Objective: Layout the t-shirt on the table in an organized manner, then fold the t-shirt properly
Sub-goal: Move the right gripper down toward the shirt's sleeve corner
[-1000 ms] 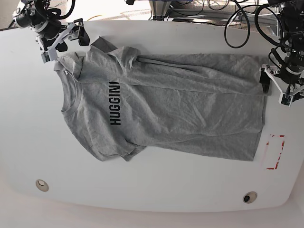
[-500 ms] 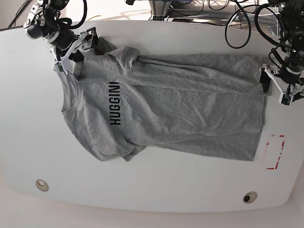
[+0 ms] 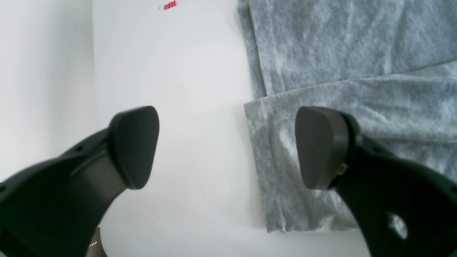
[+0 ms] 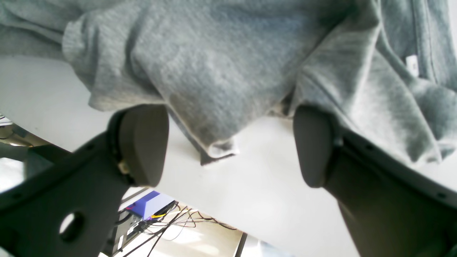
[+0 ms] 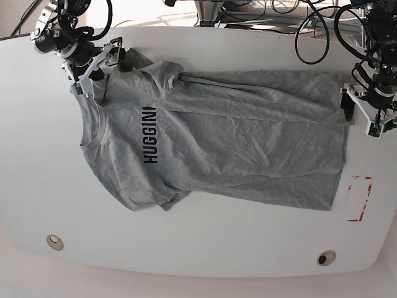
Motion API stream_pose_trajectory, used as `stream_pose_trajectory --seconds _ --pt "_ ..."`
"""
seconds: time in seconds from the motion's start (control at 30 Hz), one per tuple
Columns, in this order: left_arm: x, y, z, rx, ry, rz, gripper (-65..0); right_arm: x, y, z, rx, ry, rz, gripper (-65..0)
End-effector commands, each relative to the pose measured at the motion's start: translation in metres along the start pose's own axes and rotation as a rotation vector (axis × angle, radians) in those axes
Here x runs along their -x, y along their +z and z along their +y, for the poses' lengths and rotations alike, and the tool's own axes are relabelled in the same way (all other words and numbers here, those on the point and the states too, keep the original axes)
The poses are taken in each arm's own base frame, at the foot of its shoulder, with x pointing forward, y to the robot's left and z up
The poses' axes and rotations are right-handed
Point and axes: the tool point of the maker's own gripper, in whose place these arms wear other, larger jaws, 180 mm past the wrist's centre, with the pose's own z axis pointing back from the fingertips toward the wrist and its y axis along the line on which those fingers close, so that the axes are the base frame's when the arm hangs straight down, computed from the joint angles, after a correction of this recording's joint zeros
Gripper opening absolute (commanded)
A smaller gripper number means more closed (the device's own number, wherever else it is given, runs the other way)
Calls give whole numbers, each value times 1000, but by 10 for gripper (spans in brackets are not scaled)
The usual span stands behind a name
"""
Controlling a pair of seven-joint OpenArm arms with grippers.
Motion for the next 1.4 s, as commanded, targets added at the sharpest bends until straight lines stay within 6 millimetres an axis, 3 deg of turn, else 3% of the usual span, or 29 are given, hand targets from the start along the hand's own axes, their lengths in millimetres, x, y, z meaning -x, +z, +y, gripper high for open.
stream_pose_trajectory --seconds 0.0,0.27,0.87,1.0,1.13,1.2,1.37 --pt "-8 5 8 -22 -14 -30 -103 1 5 0 3 9 -7 -136" --pt "-8 5 8 -21 -13 -30 -103 11 2 8 -14 -21 4 -140" --pt "-10 4 8 -21 -13 -35 -103 3 -10 28 -77 14 4 -151" --pt "-10 4 8 -21 -13 -35 -103 -2 -11 28 -79 18 -8 -258" --pt "-10 4 8 -22 -14 -34 -103 -5 -11 27 -79 23 -16 -547" --pt "-10 4 8 -22 -14 -34 -103 -6 -11 27 -79 24 -17 -650" --pt "-10 4 8 -22 -14 -34 -103 -13 -12 30 -87 44 -25 -631"
